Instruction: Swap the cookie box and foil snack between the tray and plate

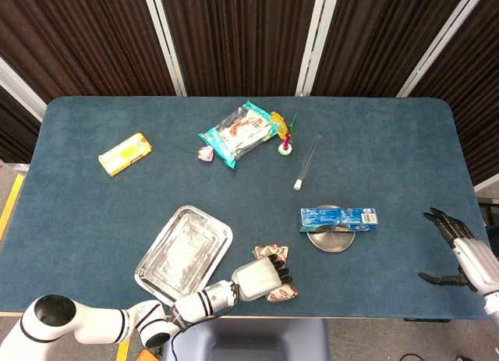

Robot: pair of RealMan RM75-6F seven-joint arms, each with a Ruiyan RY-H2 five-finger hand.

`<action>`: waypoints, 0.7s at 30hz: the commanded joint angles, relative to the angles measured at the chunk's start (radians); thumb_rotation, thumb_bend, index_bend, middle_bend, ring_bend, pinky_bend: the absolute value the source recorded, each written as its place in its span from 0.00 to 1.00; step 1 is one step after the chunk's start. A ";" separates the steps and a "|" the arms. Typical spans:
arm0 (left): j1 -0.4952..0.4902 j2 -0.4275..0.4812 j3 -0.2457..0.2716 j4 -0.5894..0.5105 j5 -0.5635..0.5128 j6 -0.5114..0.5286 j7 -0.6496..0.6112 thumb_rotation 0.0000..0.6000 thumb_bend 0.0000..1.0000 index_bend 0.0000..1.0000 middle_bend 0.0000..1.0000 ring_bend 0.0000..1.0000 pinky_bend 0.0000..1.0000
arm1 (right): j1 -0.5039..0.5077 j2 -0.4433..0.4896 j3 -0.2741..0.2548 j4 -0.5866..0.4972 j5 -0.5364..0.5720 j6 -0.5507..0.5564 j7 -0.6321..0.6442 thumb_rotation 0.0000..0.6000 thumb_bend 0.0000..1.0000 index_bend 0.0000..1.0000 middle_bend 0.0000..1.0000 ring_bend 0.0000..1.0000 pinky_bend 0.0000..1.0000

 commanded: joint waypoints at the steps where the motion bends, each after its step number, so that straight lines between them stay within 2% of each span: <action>1: -0.001 -0.005 0.012 0.016 0.033 0.039 -0.035 1.00 0.44 0.54 0.64 0.54 0.78 | 0.000 0.000 0.000 -0.002 -0.001 -0.001 -0.002 1.00 0.18 0.00 0.00 0.00 0.00; 5: 0.002 0.017 0.023 0.006 0.084 0.108 -0.082 1.00 0.47 0.62 0.72 0.62 0.86 | -0.001 -0.001 0.003 -0.004 0.003 -0.004 -0.009 1.00 0.18 0.00 0.00 0.00 0.00; 9: 0.020 0.080 0.030 -0.058 0.113 0.168 -0.080 1.00 0.47 0.63 0.73 0.63 0.88 | -0.001 -0.003 0.004 -0.008 0.007 -0.009 -0.022 1.00 0.18 0.00 0.00 0.00 0.00; 16: 0.094 0.242 0.034 -0.175 0.097 0.263 -0.005 1.00 0.46 0.63 0.74 0.63 0.88 | -0.004 -0.009 0.002 -0.025 0.004 -0.013 -0.066 1.00 0.18 0.00 0.00 0.00 0.00; 21: 0.153 0.326 0.056 -0.122 0.043 0.284 -0.006 1.00 0.46 0.62 0.73 0.63 0.88 | -0.008 -0.013 0.002 -0.034 0.002 -0.008 -0.094 1.00 0.18 0.00 0.00 0.00 0.00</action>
